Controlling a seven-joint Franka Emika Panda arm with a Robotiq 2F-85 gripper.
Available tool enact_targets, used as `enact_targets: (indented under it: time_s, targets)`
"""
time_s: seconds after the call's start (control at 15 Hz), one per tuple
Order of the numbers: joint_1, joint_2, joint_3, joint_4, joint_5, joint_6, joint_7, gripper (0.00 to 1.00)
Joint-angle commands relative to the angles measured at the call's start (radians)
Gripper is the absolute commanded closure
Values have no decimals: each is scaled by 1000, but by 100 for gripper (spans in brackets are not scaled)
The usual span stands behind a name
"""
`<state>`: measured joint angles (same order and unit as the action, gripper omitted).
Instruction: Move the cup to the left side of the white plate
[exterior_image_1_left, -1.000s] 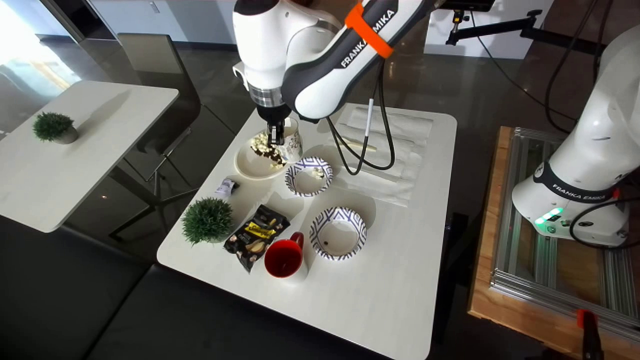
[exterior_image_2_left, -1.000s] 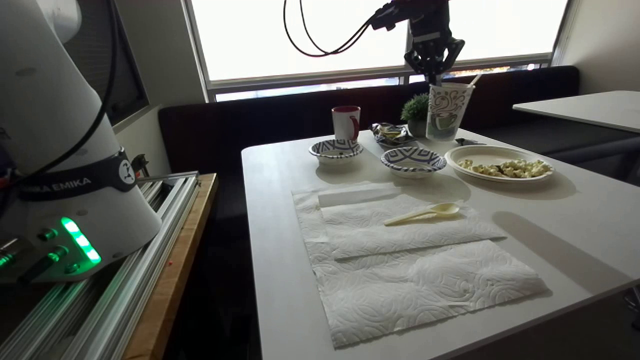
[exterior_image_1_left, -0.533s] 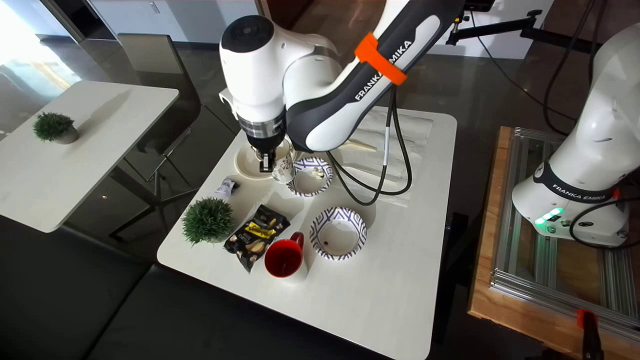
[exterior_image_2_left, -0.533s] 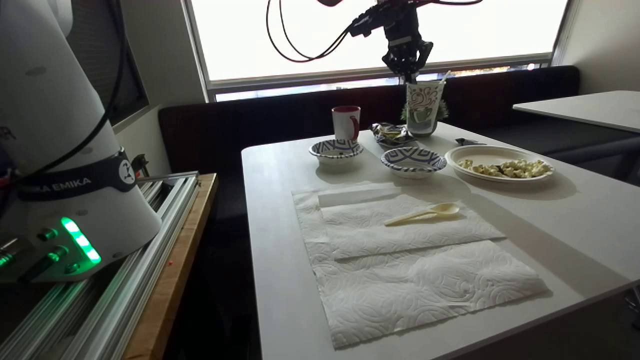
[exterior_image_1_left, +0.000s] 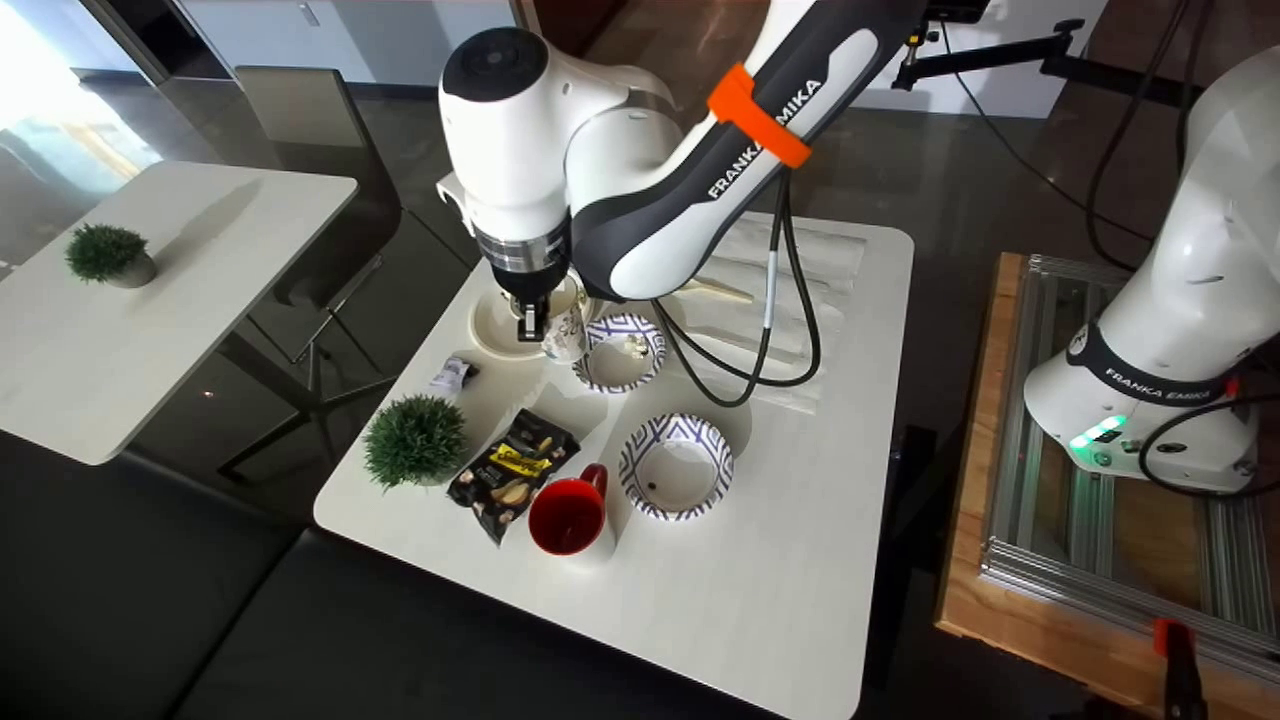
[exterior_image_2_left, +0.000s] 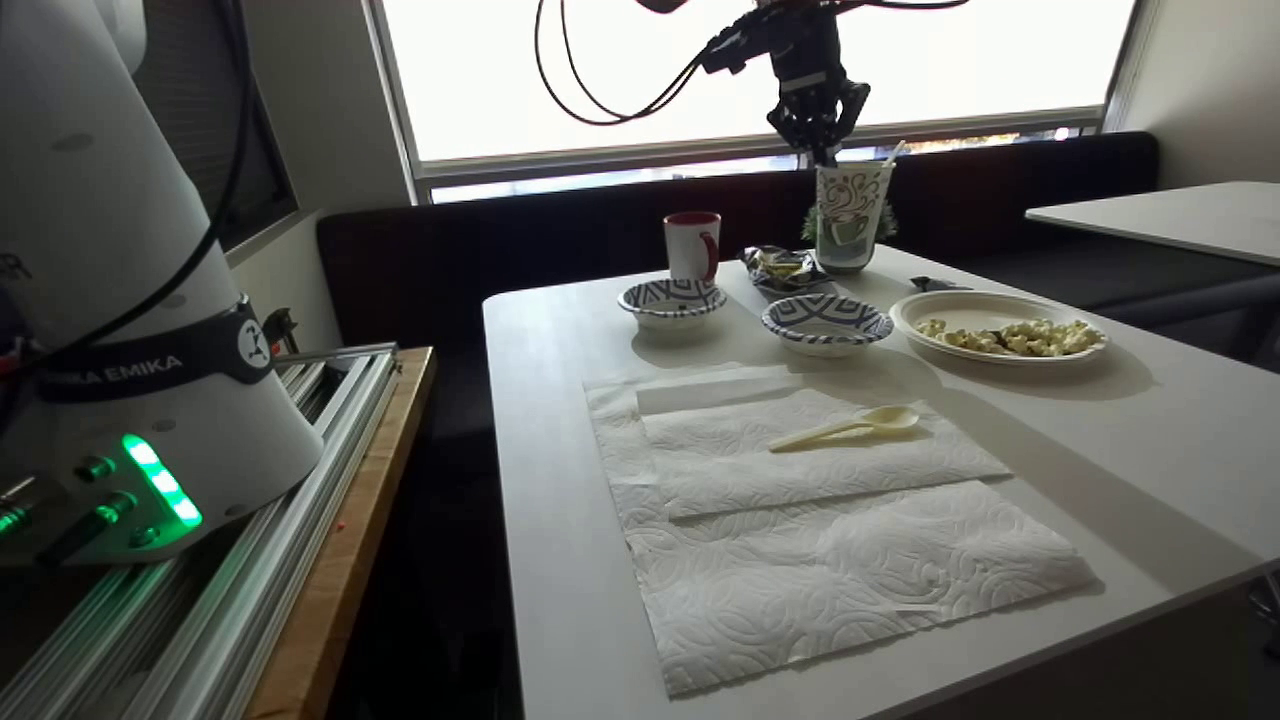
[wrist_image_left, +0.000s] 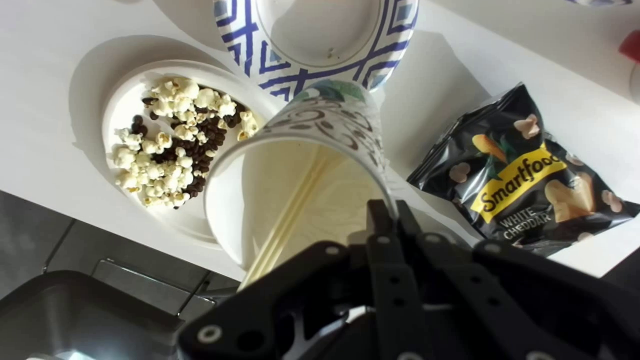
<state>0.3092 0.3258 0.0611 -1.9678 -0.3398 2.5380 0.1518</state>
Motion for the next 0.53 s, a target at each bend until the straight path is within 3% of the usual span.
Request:
enact_targets:
  time_s: [0.0, 0.47]
  targets:
    - [-38, 32, 9, 75, -6, 2, -80, 99]
    - [-135, 124, 62, 248, 54, -7, -416, 99]
